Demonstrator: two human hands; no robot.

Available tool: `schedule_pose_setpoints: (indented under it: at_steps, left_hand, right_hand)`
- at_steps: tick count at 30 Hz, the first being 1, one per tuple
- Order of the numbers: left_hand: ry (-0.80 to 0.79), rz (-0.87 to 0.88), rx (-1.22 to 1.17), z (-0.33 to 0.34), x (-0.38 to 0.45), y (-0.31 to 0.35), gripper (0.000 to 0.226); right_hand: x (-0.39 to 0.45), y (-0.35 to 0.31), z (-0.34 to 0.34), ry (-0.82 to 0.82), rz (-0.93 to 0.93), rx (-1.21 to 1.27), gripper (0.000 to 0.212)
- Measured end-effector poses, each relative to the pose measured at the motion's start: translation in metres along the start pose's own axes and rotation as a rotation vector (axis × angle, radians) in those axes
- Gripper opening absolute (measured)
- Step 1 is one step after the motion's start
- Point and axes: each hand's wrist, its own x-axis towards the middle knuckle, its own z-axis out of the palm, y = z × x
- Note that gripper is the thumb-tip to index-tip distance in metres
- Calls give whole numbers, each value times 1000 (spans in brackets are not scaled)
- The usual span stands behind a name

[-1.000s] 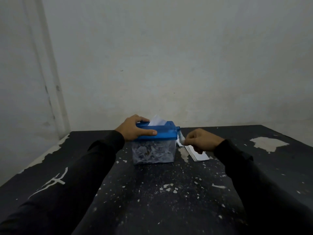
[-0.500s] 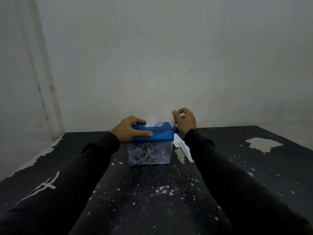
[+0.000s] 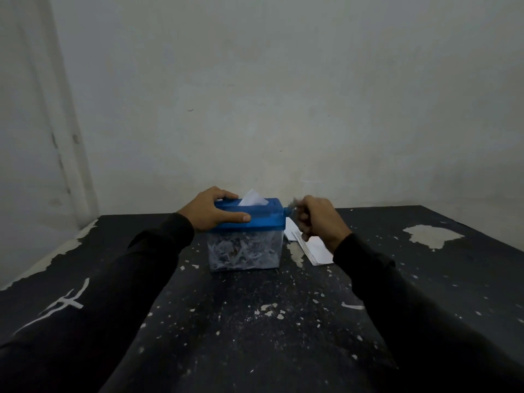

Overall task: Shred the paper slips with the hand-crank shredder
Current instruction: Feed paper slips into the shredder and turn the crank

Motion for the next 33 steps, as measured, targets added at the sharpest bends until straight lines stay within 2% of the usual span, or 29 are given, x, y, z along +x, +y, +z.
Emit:
schedule_pose_setpoints:
  at_steps: [2,5,8,11,14,19,21,25,28,31,33]
  left_hand:
    - [-12,4,5,0,-1,2,96]
    - [-7,-6,15,0,-1,1,86]
    - [12,-13,16,2,-1,2,85]
    - [8,-26,32,1,-1,3,89]
    - [2,-30,40,1,-4,3,104]
    - [10,-34,15,1,-3,1,93]
    - [5,-30,6,2,-4,3,95]
    - [-16,-39,-20,2,-4,6,87]
    - [-29,-50,-36,1,-4,7,85]
    - [-33,-45,-43,1,-4,8,81]
    - [-40,-41,-51,0,-5,8,80]
  right_hand:
    - [18,-8,-1,-7,-8,-35,33]
    - [50,-8,2,98,15,-186,40]
    - [64,0,9,126,-7,-101,31]
    - [69,3,8,166,-38,-123,27]
    - [78,6,8,181,25,-223,30]
    - [66,45,13,114,205,-287,27]
    - [51,61,8,60,267,-326,33]
    - [18,65,7,143,116,-462,50]
    - [2,51,7,192,25,-220,41]
    - [-4,22,6,111,-18,2,36]
    - [5,4,7,58,-37,36,38]
